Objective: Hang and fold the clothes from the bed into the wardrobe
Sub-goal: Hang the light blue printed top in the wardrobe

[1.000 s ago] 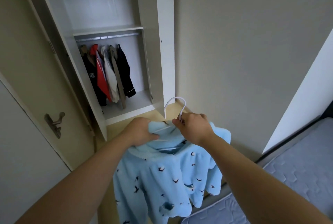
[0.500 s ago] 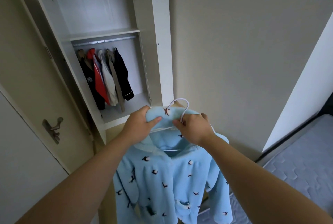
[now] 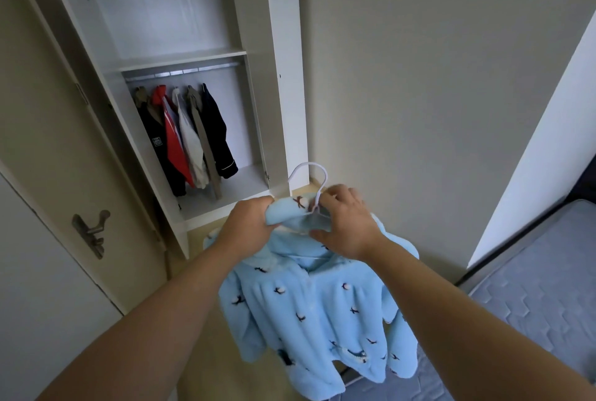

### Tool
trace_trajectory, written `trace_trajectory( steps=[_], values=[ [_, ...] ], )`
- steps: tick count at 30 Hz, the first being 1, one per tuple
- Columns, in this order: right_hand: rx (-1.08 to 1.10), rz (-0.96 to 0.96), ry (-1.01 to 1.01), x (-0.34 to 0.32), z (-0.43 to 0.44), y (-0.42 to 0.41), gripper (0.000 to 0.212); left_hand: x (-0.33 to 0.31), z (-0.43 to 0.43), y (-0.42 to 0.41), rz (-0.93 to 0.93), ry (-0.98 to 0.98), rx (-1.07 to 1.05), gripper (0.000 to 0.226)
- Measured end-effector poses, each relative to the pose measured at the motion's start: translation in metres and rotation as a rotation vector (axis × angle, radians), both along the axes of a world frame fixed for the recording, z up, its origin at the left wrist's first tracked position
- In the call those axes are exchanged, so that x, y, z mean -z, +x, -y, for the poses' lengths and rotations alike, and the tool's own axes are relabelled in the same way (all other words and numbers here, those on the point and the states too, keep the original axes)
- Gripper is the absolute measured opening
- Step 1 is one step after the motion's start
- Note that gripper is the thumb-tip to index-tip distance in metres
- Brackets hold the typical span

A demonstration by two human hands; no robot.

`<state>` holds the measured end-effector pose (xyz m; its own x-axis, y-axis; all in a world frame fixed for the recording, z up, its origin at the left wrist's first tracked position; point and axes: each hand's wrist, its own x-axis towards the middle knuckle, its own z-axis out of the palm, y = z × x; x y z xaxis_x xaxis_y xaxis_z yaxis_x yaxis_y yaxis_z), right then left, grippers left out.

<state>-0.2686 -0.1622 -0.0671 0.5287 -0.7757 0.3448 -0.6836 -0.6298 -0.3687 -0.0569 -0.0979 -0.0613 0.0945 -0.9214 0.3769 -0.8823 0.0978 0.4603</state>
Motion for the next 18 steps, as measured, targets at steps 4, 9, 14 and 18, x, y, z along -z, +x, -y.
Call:
trace_trajectory(
  steps=[4,9,14,18],
  values=[
    [0.284,-0.157,0.203,-0.003,0.013,-0.014,0.089,-0.008,0.0,0.006,0.019,-0.089,0.023,0.051],
    [0.288,-0.316,0.484,-0.013,0.028,-0.017,0.03,-0.012,0.004,0.013,0.188,0.034,0.034,0.031],
    [0.438,-0.17,0.207,-0.012,0.02,-0.007,0.034,-0.019,0.004,0.011,0.429,0.272,0.049,0.023],
    [0.327,-0.234,0.193,-0.001,0.016,-0.004,0.026,-0.018,0.002,0.016,0.351,0.123,-0.011,0.025]
  ],
)
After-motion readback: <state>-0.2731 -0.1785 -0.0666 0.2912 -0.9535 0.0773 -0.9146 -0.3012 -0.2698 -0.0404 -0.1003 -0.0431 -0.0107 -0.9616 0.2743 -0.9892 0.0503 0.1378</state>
